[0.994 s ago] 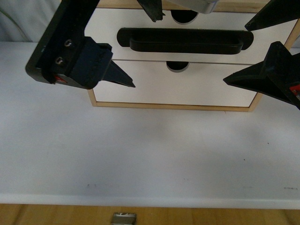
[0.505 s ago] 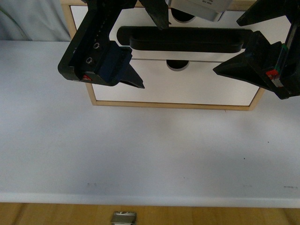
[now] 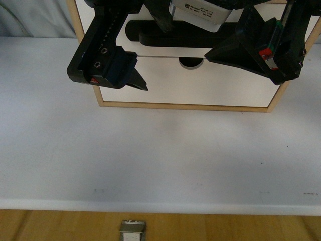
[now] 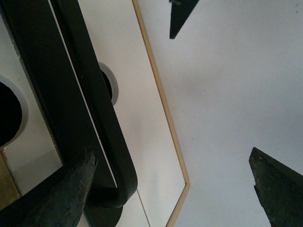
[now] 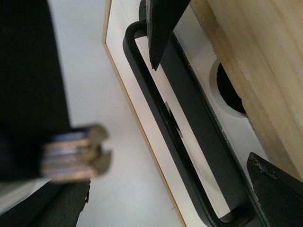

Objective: Pull drawer

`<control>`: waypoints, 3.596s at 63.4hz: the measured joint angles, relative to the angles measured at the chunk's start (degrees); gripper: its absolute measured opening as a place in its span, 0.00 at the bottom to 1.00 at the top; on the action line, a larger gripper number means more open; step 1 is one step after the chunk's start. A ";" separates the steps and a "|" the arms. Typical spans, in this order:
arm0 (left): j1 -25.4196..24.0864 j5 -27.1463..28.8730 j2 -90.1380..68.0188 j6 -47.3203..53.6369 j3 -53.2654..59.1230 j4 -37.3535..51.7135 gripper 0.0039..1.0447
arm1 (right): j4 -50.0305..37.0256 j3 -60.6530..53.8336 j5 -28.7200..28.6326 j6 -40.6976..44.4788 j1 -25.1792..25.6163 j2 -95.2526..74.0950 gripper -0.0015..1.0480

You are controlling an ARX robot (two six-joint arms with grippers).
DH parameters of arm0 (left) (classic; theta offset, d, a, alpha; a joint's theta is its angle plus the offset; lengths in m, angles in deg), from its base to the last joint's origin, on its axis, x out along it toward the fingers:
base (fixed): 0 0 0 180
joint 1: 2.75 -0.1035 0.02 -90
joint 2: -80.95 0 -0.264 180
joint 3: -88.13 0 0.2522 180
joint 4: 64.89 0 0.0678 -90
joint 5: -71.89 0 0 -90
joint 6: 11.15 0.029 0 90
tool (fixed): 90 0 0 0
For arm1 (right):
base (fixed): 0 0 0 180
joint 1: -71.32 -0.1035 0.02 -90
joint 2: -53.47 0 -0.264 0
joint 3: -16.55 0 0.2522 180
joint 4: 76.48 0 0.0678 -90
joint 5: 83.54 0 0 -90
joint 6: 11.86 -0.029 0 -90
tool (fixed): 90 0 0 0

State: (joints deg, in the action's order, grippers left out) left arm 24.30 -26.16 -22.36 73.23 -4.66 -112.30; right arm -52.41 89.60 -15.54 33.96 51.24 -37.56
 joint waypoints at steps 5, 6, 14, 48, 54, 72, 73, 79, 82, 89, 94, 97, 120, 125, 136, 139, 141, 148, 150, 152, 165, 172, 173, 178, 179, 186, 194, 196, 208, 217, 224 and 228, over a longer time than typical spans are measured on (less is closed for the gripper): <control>-0.04 0.48 -0.46 0.04 0.00 0.22 0.94 | 0.61 0.61 -0.02 0.20 -0.11 -0.57 0.91; -0.04 0.46 -0.52 0.04 0.00 0.22 0.94 | 0.94 0.74 -0.02 0.26 -0.11 -0.74 0.91; -0.20 1.09 -1.36 0.70 0.02 0.66 0.94 | 1.99 0.96 0.00 0.35 -0.15 -1.38 0.91; -1.18 3.85 -3.34 2.23 0.02 1.33 0.94 | 5.09 3.76 -0.24 2.45 0.46 -5.90 0.91; -1.18 3.98 -3.34 2.43 0.02 1.09 0.94 | 5.81 4.07 -0.66 2.62 0.66 -6.45 0.91; -1.18 4.39 -3.45 4.35 0.20 0.94 0.94 | 11.54 5.29 -1.03 4.46 0.90 -6.99 0.91; -1.18 4.39 -3.45 4.39 0.20 0.94 0.94 | 11.78 5.38 -0.98 4.66 0.92 -7.02 0.91; -1.18 4.39 -3.54 4.55 0.22 0.94 0.94 | 12.26 5.70 -0.79 5.68 1.20 -7.43 0.91; -1.18 4.39 -3.63 4.52 0.26 0.94 0.94 | 12.26 5.75 -0.79 6.01 1.29 -7.63 0.91; -1.18 4.48 -3.65 4.50 0.35 0.96 0.94 | 12.31 5.99 -1.31 6.62 1.64 -8.22 0.91; -1.18 4.57 -3.67 4.52 0.37 1.07 0.94 | 11.34 6.03 -1.51 6.62 1.86 -8.74 0.91; -1.18 4.72 -3.67 4.55 0.48 1.20 0.94 | 11.08 6.03 -1.79 6.64 1.95 -9.07 0.91; -1.16 4.87 -3.67 4.61 0.66 1.11 0.94 | 13.05 7.48 -3.87 7.63 2.16 -10.51 0.91; -1.16 4.81 -3.56 4.79 0.66 0.11 0.94 | 15.04 7.82 -4.28 8.22 2.14 -10.51 0.91; -1.16 4.35 -3.10 5.25 0.96 -1.25 0.94 | 17.68 8.11 -4.79 9.46 2.01 -10.16 0.91; -1.16 4.13 -2.84 5.38 1.05 -1.90 0.94 | 18.27 8.02 -5.05 9.66 1.95 -9.92 0.91; -1.16 4.04 -2.56 5.46 1.27 -2.27 0.94 | 18.62 7.82 -5.16 9.81 1.86 -9.68 0.91; -0.96 4.02 -1.46 5.99 2.64 -2.36 0.94 | 19.08 6.73 -5.14 10.21 1.53 -8.61 0.91; -0.87 4.00 -1.01 6.14 3.26 -2.32 0.94 | 19.12 6.40 -5.14 10.40 1.49 -8.33 0.91; -0.83 3.93 -0.70 6.36 3.63 -2.29 0.94 | 19.23 5.86 -5.16 10.64 1.40 -7.87 0.91; -0.55 3.43 2.05 7.56 7.72 -0.44 0.94 | 18.67 2.25 -5.38 11.91 0.85 -5.03 0.91; -0.33 3.06 3.67 8.02 10.08 0.74 0.94 | 18.12 0.20 -5.33 12.52 0.37 -3.32 0.91; -0.31 2.97 3.87 8.13 10.32 0.81 0.94 | 18.12 -0.04 -5.31 12.55 0.33 -3.10 0.91; -0.15 2.19 5.42 8.22 12.15 1.25 0.94 | 17.84 -1.51 -5.05 13.38 -0.11 -1.92 0.91; -0.15 2.19 5.62 8.22 12.44 1.22 0.94 | 17.79 -2.05 -4.90 13.84 -0.35 -1.53 0.91; 0.26 1.62 7.67 7.98 14.75 1.07 0.94 | 17.73 -4.39 -3.67 15.15 -1.64 0.44 0.91; 0.48 1.66 9.20 8.09 16.37 1.09 0.94 | 17.22 -5.77 -3.26 15.21 -2.47 1.66 0.91; 0.50 1.60 9.49 8.09 16.72 1.22 0.94 | 16.87 -6.10 -3.21 15.12 -2.62 1.90 0.91; 0.57 0.33 11.17 7.30 18.58 3.43 0.94 | 14.78 -7.72 -3.78 13.55 -2.84 3.30 0.91; 0.61 -0.52 14.23 6.40 20.09 6.95 0.94 | 14.08 -8.26 -4.98 9.66 -2.60 5.84 0.91; 0.61 -2.32 16.94 5.51 20.46 8.41 0.94 | 13.22 -8.70 -5.49 7.91 -2.34 9.09 0.91; 0.61 -3.04 18.51 4.96 20.65 9.27 0.94 | 12.70 -8.90 -5.57 7.41 -2.21 10.99 0.91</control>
State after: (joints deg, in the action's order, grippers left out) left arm 24.91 -29.20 -3.84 78.19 16.00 -103.04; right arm -39.71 80.70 -21.11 41.37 49.03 -26.56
